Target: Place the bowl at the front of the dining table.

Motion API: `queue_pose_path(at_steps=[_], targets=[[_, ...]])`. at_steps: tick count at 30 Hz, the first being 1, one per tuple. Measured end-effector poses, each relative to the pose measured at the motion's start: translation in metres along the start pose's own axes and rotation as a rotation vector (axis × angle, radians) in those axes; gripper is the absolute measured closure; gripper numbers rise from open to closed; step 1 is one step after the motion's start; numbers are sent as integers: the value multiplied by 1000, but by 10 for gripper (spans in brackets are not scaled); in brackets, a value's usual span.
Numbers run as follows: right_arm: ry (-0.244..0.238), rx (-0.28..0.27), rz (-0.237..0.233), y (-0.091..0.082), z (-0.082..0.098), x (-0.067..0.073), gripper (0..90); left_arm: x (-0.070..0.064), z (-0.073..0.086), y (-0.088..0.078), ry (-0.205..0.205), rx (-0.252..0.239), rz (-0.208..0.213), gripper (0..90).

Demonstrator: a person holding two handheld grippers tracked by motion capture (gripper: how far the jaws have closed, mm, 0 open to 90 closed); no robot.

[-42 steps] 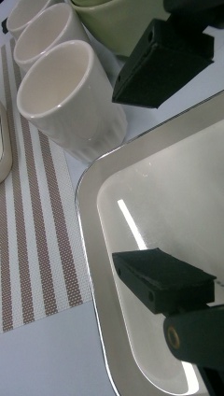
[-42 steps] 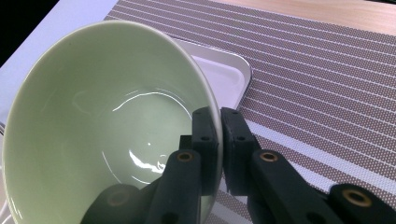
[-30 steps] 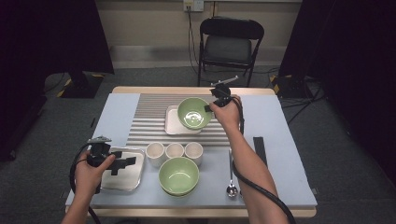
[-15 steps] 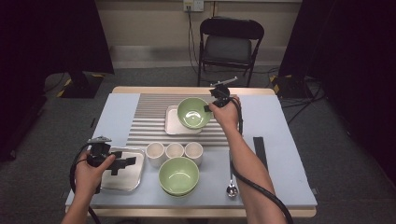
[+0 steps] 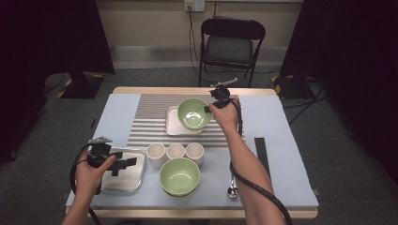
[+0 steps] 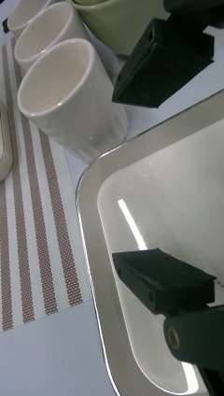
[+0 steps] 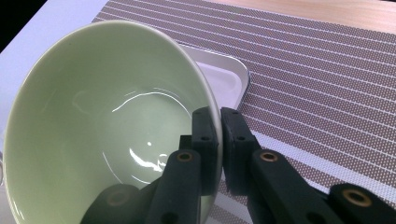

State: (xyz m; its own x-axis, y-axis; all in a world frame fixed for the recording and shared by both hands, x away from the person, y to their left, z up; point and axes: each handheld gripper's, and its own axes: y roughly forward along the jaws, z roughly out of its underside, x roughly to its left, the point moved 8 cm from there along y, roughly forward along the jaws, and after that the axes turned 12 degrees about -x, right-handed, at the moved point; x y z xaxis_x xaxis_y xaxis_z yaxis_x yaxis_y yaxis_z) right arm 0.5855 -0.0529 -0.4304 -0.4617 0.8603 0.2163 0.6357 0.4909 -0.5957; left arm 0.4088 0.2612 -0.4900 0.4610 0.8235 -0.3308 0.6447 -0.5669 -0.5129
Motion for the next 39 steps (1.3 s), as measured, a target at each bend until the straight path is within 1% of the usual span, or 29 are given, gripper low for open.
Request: queue_pose_path(at_steps=[6, 10, 19, 30, 39], targets=[[7, -15, 1, 2, -1, -1, 853, 0, 0, 0, 1, 0, 1, 193], [3, -12, 8, 4, 0, -1, 853, 0, 0, 0, 1, 0, 1, 193], [6, -5, 6, 8, 2, 0, 853, 1, -1, -1, 0, -2, 1, 193], [-7, 1, 10, 14, 2, 1, 852, 1, 0, -1, 1, 0, -2, 193], [-7, -10, 12, 19, 4, 1, 853, 2, 0, -1, 3, 3, -3, 193]])
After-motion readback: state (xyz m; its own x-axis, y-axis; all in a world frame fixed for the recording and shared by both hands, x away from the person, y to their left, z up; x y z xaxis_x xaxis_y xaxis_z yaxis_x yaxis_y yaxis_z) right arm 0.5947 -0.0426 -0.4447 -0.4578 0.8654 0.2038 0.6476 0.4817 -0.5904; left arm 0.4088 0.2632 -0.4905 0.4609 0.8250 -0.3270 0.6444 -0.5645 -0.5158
